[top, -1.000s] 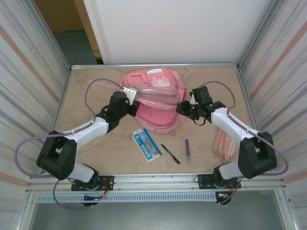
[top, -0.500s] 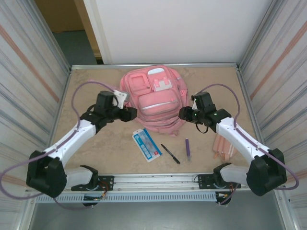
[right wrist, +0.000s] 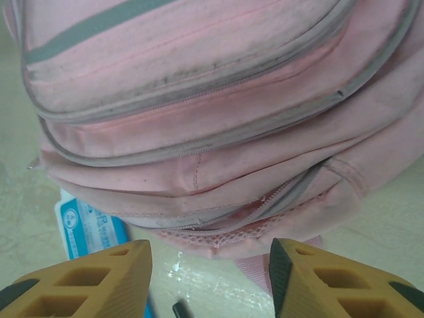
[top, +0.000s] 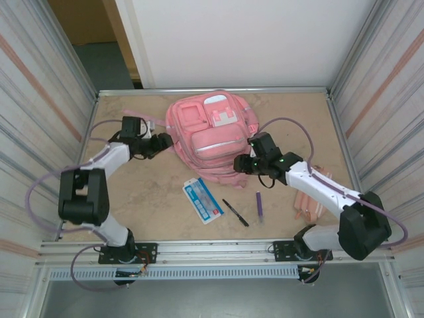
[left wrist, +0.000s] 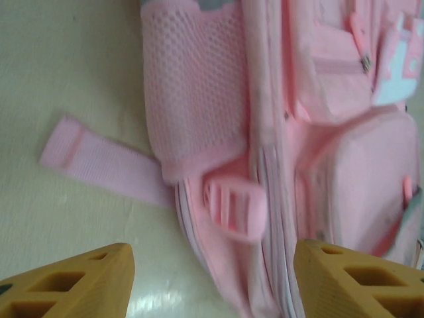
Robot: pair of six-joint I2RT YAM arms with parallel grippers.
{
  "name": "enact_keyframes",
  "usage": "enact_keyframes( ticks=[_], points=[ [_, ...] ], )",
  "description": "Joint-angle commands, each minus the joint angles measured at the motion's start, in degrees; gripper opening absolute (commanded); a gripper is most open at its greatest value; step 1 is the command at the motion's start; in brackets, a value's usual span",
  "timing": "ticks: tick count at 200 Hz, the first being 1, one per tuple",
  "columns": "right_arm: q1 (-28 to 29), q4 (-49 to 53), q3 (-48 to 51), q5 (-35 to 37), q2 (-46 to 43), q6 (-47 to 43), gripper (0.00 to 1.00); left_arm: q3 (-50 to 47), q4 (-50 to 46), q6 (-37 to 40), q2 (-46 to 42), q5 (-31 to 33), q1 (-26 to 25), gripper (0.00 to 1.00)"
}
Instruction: Pack the student bag
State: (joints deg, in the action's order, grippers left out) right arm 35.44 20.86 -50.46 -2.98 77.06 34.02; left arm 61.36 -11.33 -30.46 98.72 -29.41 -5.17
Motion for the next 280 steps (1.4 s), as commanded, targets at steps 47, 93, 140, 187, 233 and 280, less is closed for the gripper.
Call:
enact_keyframes(
  ticks=[47,93,140,187,233,280],
  points=[
    [1.5,-5.6,1.9,3.4,3.1,4.1,0.50,7.8,8.6,-5.9,15.8,-0.8,0.1,0.53],
    [2.0,-10.5,4.8,4.6,6.2,6.1,0.49,0.2,16.3,-7.9,13.2,-1.1,-0.1,0.15],
    [-0.6,-12.0,0.1,5.2,11.3,1.9,0.49,-10.5,15.8,-10.2,-1.7,-0.1,-1.1,0.00],
    [-6.5,-15.8,-8.3,3.3,20.7,-5.6,0.42,-10.1,3.4,-10.6,-14.2,6.6,-7.5,0.00],
    [-11.4,-18.1,-21.8,-1.8,32.0,-10.7,0.42,-12.7,2.2,-18.8,-18.8,10.1,-10.5,0.00],
    [-11.8,-12.7,-17.8,0.3,15.8,-10.9,0.45,-13.1,1.1,-24.8,-18.9,5.0,-10.9,0.00]
  ],
)
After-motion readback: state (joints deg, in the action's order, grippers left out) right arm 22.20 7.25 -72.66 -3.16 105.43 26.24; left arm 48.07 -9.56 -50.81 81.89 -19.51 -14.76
